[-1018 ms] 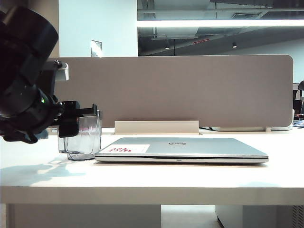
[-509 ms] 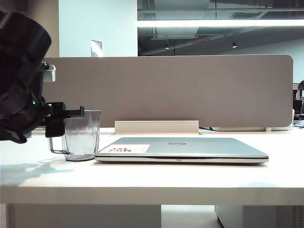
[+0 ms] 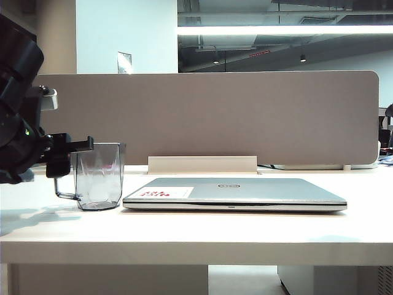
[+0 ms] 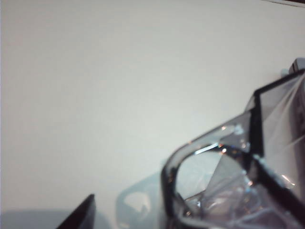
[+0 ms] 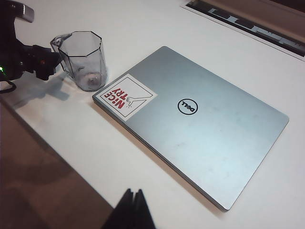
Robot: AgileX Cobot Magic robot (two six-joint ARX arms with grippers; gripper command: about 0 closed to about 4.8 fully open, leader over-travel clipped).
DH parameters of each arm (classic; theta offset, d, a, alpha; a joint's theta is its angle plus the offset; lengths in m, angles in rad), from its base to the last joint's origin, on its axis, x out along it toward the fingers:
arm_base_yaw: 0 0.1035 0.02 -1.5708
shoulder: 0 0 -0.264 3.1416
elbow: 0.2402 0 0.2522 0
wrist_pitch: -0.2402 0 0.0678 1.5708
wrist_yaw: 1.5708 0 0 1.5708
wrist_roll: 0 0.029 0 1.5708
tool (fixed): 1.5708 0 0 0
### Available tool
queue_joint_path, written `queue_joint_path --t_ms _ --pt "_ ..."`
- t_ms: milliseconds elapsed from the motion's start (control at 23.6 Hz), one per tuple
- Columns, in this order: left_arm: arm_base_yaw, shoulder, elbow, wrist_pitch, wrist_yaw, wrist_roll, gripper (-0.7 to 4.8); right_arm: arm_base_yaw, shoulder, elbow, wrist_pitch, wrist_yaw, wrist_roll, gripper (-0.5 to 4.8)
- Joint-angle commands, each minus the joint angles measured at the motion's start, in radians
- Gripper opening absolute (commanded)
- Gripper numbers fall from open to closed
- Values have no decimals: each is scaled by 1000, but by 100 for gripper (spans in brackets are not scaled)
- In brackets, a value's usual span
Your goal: Pick up the water cup and place it on the left side of the laptop.
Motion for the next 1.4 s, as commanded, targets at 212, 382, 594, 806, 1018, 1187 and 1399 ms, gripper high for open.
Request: queue_joint_path --t_ms 212,382,594,806,1018,1187,1399 --pt "-3 -1 7 -10 113 37 206 0 -3 2 18 3 -1 -8" --pt "-2 -1 8 6 96 56 206 0 -3 2 18 3 -1 -8" --pt "-1 -1 8 14 41 134 179 0 -2 2 18 3 -1 -8" --pt "23 -1 23 17 16 148 152 0 -2 2 18 3 -1 -8" --pt "44 -1 37 13 25 148 152 0 -2 2 18 3 -1 -8" --pt "44 -1 37 3 69 148 154 0 -2 2 18 4 -1 -8" --pt "44 -3 37 -77 87 147 193 0 -3 2 17 4 -1 -8"
